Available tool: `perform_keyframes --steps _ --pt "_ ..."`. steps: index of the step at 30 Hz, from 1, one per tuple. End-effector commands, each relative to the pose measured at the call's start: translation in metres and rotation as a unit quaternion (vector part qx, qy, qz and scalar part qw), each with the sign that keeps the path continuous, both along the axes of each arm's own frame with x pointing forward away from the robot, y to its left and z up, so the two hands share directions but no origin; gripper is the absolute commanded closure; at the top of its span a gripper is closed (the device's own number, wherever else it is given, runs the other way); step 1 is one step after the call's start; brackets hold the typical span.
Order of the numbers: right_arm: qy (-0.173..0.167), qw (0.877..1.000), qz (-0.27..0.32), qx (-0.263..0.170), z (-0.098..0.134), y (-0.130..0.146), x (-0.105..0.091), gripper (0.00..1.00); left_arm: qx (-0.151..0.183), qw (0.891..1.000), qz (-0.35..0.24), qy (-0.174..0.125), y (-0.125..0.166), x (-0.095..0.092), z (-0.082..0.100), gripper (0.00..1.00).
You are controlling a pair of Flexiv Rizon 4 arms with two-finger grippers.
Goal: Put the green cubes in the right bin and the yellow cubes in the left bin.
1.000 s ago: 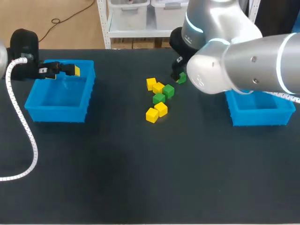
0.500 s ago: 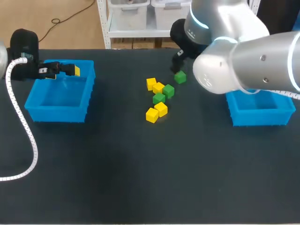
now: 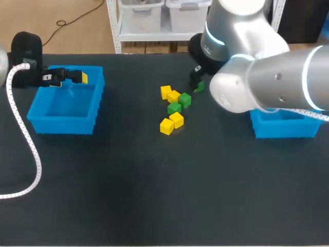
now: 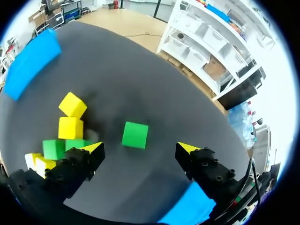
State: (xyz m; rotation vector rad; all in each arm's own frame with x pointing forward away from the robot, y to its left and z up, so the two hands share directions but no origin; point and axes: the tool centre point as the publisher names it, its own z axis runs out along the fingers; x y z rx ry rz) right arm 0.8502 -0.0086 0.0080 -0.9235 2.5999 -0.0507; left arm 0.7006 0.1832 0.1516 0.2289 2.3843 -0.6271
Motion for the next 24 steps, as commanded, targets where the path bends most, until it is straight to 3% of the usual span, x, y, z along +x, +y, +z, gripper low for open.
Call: perform_keyframes --steps 1,8,9,11,24 --pt "0.015 1.0 -0.003 -0.006 -0.016 0.009 0.022 0.0 -0.003 1.0 -0.001 -0.003 0.001 -0.001 -0.001 0.0" --pt "0.016 1.0 -0.007 -0.012 -0.022 0.016 0.029 0.0 -0.003 1.0 -0.001 -0.003 0.001 -0.001 -0.001 0.0" --pt "0.015 1.0 -0.011 -0.015 -0.023 0.017 0.029 0.55 -0.003 1.0 -0.001 -0.003 0.001 -0.001 -0.001 0.0" --pt "0.023 0.999 -0.021 -0.012 -0.024 0.016 0.031 1.0 -0.003 1.0 -0.001 -0.003 0.001 -0.001 -0.001 0.0" --pt "0.034 0.999 -0.034 -0.001 -0.019 0.016 0.035 1.0 -0.003 1.0 -0.001 -0.003 0.001 -0.001 -0.001 0.0"
